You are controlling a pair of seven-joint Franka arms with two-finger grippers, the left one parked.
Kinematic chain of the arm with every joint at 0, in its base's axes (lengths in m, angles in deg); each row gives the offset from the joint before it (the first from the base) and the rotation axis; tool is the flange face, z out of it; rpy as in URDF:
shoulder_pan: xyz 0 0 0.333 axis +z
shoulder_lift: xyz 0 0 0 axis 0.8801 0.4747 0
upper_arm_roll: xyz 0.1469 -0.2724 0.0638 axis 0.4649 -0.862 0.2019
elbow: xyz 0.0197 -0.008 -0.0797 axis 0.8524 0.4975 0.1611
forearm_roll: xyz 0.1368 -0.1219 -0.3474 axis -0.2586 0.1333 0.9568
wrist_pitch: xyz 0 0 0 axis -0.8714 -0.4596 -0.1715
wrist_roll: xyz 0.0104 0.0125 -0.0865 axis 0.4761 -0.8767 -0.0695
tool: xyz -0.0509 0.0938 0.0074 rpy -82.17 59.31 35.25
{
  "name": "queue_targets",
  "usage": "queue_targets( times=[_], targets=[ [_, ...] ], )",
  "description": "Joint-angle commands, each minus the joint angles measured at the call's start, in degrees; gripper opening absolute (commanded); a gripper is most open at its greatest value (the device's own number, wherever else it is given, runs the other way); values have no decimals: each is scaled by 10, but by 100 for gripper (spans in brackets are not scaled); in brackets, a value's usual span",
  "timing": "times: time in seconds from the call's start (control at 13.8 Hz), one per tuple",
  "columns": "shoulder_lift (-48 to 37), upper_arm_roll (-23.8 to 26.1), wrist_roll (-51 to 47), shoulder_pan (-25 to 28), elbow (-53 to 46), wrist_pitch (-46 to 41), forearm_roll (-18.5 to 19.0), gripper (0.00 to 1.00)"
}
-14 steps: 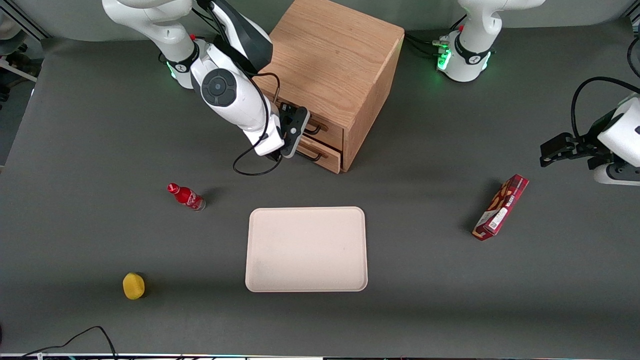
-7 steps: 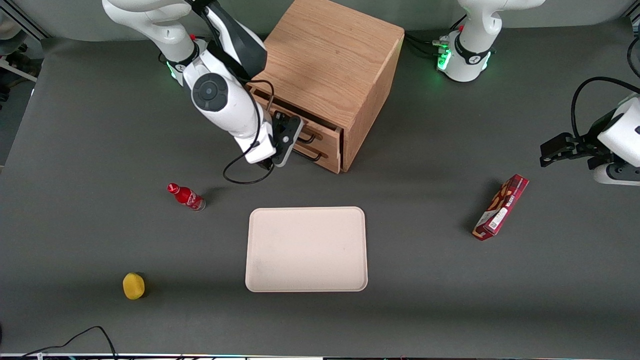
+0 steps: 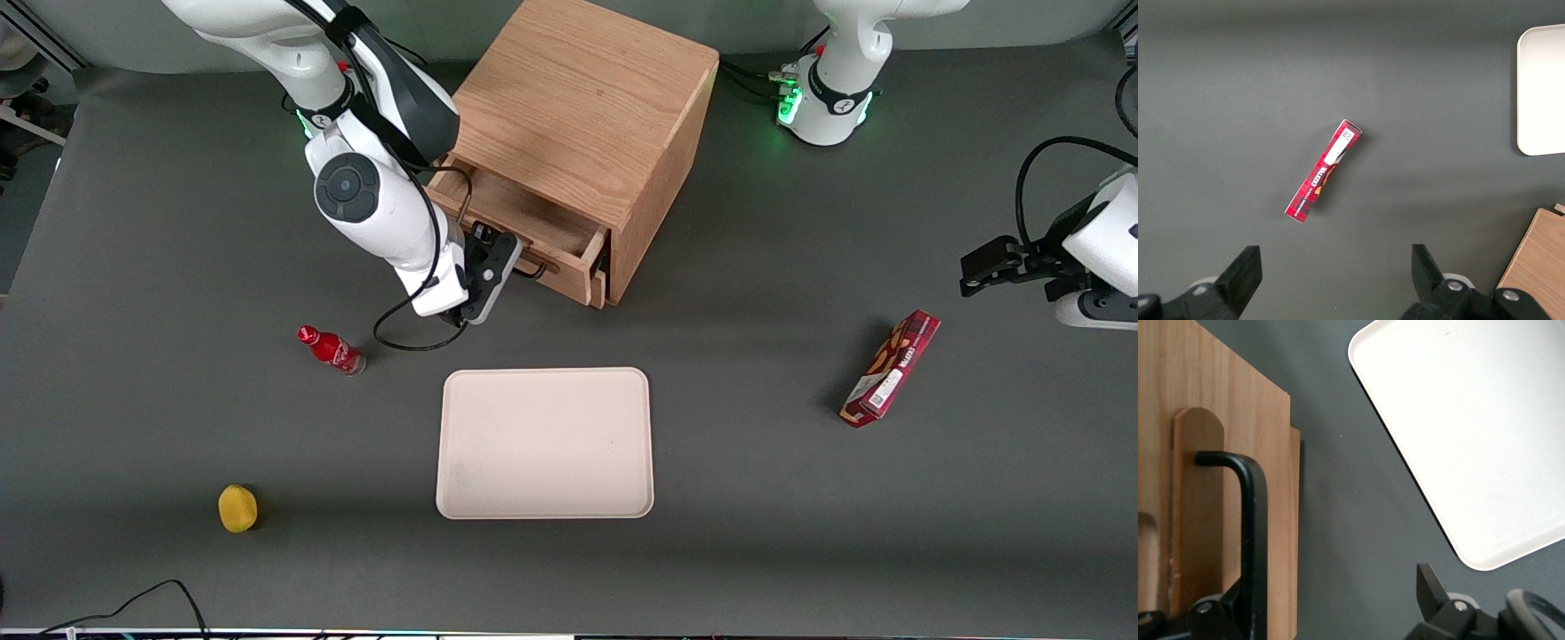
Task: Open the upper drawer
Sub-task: 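Pull the upper drawer outward by its handle with the right gripper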
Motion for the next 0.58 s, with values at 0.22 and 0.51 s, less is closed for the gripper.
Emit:
queue_targets(
  times=[0.22,0.51],
  targets=[
    [36,-10,-8,3,-43,-13,25,100],
    [47,-20,-5,3,-59,-19,36,100]
  ],
)
